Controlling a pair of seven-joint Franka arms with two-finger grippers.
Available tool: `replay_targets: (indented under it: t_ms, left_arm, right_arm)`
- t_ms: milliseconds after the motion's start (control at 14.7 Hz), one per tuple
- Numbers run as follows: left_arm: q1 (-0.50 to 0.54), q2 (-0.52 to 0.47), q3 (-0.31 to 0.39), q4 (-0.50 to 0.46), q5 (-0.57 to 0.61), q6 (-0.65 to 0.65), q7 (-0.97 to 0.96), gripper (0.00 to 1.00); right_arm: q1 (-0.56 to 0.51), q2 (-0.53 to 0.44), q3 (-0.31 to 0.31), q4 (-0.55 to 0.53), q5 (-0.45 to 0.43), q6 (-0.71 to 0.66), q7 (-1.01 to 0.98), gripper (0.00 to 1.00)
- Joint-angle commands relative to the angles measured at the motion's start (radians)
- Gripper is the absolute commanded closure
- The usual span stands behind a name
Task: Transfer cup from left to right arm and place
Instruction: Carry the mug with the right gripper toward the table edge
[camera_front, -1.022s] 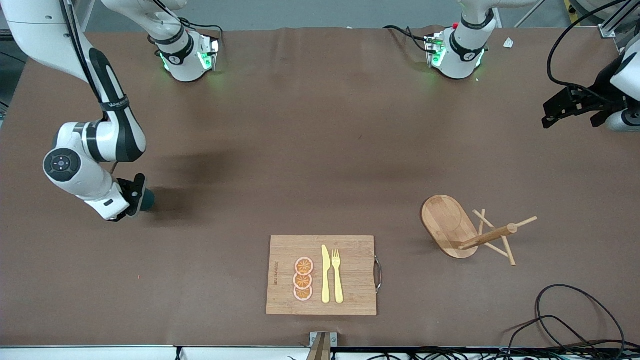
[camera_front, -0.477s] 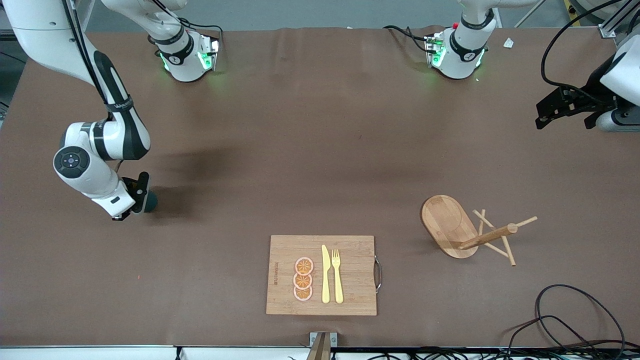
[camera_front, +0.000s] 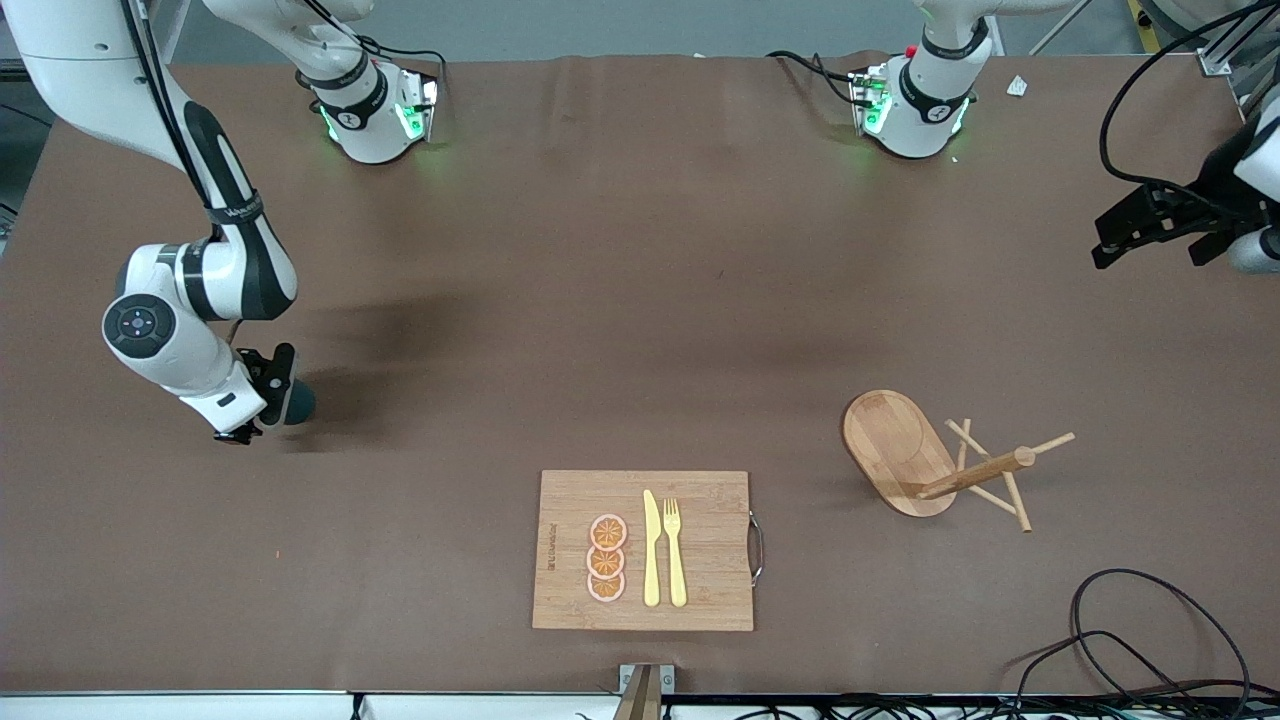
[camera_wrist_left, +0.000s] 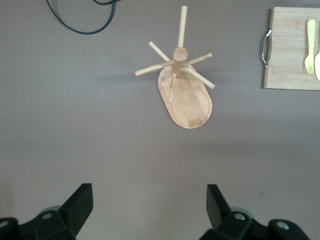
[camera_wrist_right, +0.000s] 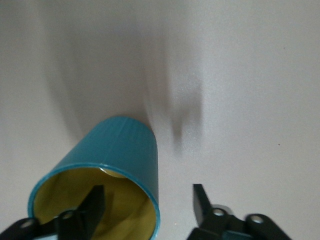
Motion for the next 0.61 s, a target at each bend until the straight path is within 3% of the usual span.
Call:
replay_targets:
  t_ms: [0, 341, 545]
  left_arm:
    - [0.006, -0.002, 0.001, -0.008, -0.003, 0.01, 0.016, 0.0]
    - [-0.001, 0.01, -0.001, 0.009, 0.002, 0.017, 0.016, 0.0]
    - [0.001, 0.01, -0.001, 0.011, 0.004, 0.017, 0.016, 0.0]
  right_arm:
    - [0.001, -0.027, 0.015, -0.011, -0.016, -0.018, 0.037, 0.0]
    - [0.006, -0.05, 0.016, 0.013, -0.002, -0.089, 0.037, 0.0]
    - [0.003, -0.083, 0.013, 0.075, 0.14, -0.253, 0.049, 0.0]
